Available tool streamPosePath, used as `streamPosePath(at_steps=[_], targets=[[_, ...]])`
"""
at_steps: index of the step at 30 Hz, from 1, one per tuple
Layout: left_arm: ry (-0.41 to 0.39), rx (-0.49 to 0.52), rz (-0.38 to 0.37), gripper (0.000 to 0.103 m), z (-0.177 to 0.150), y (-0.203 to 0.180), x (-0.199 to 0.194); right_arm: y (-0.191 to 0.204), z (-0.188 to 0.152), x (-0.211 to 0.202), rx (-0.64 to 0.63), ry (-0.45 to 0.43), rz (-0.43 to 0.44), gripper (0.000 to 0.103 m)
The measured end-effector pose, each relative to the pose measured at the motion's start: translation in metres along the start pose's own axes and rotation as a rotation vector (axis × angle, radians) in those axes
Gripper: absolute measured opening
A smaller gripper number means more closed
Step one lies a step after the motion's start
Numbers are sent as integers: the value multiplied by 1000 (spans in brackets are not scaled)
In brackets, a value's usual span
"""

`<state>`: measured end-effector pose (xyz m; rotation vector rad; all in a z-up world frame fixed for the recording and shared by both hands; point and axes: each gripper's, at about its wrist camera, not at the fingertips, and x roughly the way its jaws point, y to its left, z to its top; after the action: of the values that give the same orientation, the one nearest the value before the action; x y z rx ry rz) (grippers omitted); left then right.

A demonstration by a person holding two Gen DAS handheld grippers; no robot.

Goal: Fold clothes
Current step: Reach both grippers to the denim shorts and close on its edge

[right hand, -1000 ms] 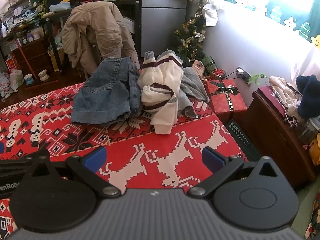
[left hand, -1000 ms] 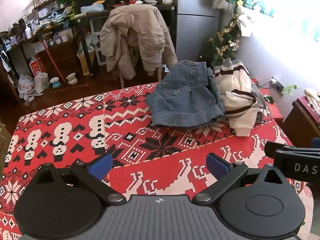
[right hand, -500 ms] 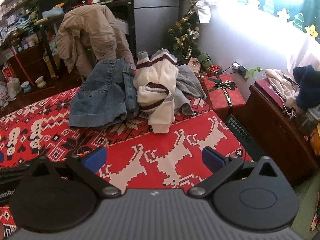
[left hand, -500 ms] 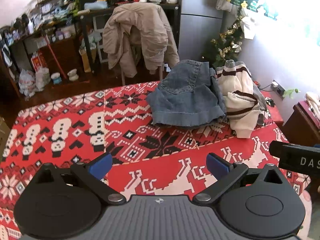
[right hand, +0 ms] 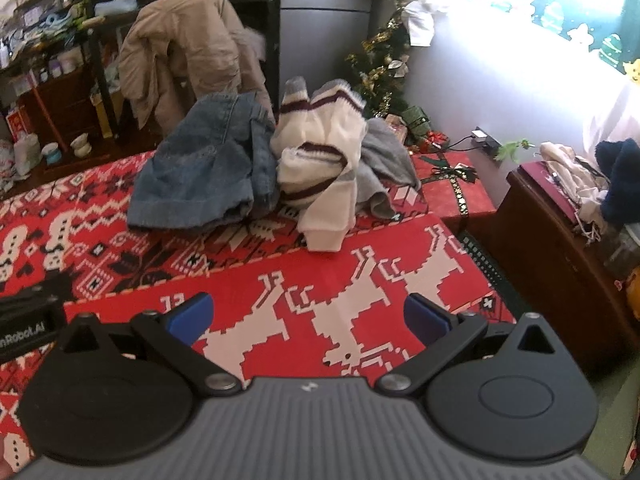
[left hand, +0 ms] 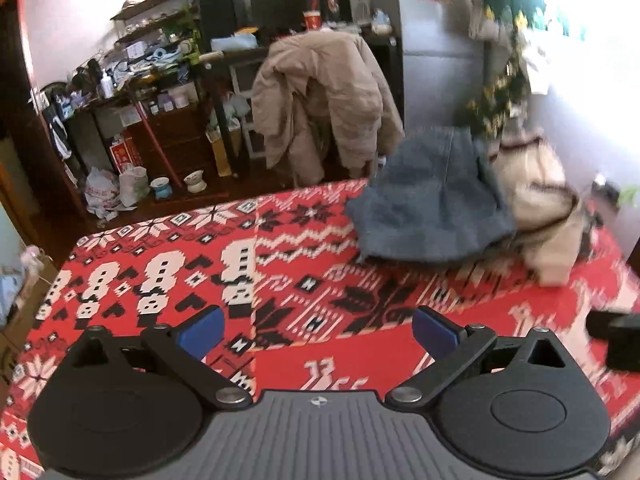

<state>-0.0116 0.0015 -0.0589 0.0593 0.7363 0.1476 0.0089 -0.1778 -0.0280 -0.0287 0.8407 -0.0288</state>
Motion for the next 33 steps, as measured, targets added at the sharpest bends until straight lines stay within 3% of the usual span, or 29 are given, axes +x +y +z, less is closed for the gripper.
streamPosePath(at_steps=[2,6,9,17,20,25,29,33], targets=[[40,25,-27,101,-4,0,10,0,-4,6,10,-1,15,102],[149,-57,-125,101,-9,10,30,2,-11,16,27,-41,-34,102],[171,-94,-132,99,-12,14,39,1,-14,25,8,-49,-36,102],[14,-25,-121,99,-13,11,52,1,-13,53,-46,-64,3,102],[-3,9,-105,91,-8,8,61,6,-9,62,-85,-94,27,102],[-34,83,-103,90,2,1,75,10,4,77,-62,-120,108,102],[-58,83,-160,90,14,0,85,19,12,88,-112,-174,103,102],[3,-65,-306,90,29,17,108,22,21,100,-112,-204,157,102]])
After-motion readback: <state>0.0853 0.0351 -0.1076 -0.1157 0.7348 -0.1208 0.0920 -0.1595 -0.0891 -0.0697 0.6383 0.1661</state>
